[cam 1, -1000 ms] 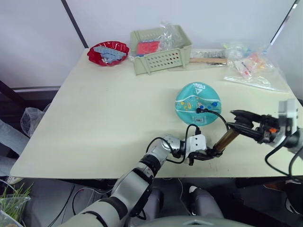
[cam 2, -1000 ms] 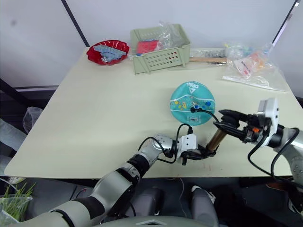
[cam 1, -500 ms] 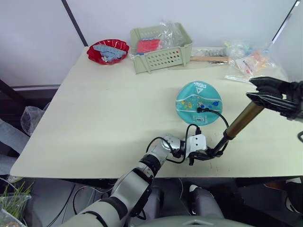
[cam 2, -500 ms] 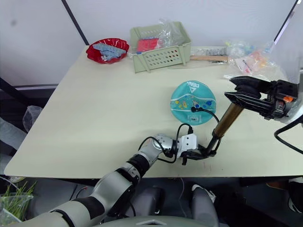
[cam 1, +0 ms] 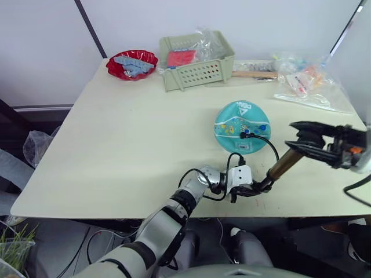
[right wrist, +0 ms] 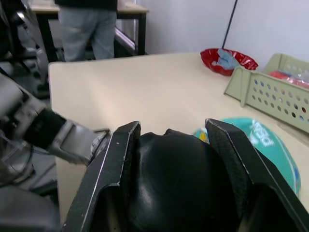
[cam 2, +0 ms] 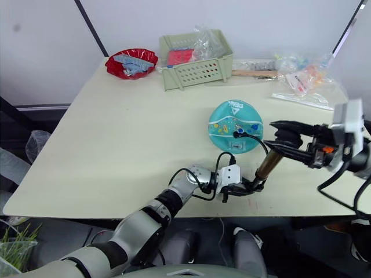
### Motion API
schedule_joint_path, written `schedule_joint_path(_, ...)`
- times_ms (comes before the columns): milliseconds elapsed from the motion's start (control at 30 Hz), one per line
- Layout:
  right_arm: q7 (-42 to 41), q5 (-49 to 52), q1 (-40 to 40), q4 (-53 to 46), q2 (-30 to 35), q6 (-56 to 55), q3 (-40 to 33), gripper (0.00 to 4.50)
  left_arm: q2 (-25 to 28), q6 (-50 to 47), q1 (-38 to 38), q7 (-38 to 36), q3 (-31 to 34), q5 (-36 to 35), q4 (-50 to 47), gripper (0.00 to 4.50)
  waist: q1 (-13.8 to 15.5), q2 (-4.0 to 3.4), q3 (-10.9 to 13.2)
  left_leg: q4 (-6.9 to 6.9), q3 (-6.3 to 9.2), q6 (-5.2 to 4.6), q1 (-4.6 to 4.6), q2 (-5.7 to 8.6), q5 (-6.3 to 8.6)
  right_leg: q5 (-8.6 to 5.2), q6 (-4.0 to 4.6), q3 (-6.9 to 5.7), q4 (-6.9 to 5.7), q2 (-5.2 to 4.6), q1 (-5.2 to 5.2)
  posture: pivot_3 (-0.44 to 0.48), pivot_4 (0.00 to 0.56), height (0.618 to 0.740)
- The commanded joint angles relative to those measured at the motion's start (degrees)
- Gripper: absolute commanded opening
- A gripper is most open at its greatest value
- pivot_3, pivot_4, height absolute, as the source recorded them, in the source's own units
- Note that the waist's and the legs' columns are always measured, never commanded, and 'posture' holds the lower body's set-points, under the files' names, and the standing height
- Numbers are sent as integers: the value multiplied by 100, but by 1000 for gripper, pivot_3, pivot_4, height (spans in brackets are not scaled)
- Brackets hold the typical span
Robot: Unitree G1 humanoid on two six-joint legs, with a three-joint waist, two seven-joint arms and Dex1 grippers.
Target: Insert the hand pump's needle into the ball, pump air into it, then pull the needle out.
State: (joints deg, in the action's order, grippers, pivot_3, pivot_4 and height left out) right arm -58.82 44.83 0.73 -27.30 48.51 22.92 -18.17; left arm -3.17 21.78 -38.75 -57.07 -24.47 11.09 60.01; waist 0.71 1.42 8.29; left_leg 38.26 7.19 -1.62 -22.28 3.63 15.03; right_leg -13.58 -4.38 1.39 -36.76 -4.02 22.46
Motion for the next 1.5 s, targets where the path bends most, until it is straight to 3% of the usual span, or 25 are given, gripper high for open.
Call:
schedule_joint_path(33,-135,-1073,-445,437,-265,-546,991,1647,151,-297,157,29,-122,237,280,980,-9,1,0,-2,-5,0,11,0,0,0,0,4,0,-1,-3,0,150,740)
schedule_joint_path(267,-69,-1877,-616,1288,-712,-1485,1385,1634,132,-350,131,21,-134,223,250,980,-10,5,-6,-9,-3,1,68,-4,2,-15,-24,2,6,0,-67,0,150,740)
schedule_joint_path(500,-20,-1600,-450,1221,-759,-1549,1240,1634,127,-369,93,18,-129,220,281,980,-10,5,-11,-8,0,1,66,-4,1,-15,-23,0,8,-1,-69,0,150,740)
schedule_joint_path(600,2,-1327,-315,1076,-726,-1365,1064,1634,128,-368,85,21,-128,221,291,980,-8,3,-9,-8,2,1,65,-4,1,-15,-23,-1,8,-1,-68,0,150,740)
schedule_joint_path(833,35,456,756,399,323,105,-151,1634,150,-375,25,17,-115,228,345,980,9,-71,51,-1,0,0,30,6,0,-11,-17,2,7,-10,-37,0,150,740)
schedule_joint_path(967,176,1101,1066,247,639,745,-562,1634,156,-388,-5,15,-97,233,362,980,17,-71,54,0,3,0,-32,9,-1,3,3,1,5,-11,24,0,150,740)
schedule_joint_path(1100,284,1564,1430,275,953,1217,-931,1634,156,-388,34,-14,-112,233,328,980,12,-72,55,3,-3,-1,-36,14,0,4,2,4,6,-20,26,0,150,740)
schedule_joint_path(1367,653,2399,2327,506,1384,1983,-1281,1634,182,-372,63,-25,-125,246,346,980,16,-79,64,3,1,-2,-48,12,0,3,2,-1,6,-19,36,0,150,740)
schedule_joint_path(1500,544,2157,2020,342,1248,2065,-1156,1634,179,-375,64,-28,-130,247,333,980,20,-87,69,0,-9,-2,-69,16,0,4,3,7,2,-24,62,0,150,740)
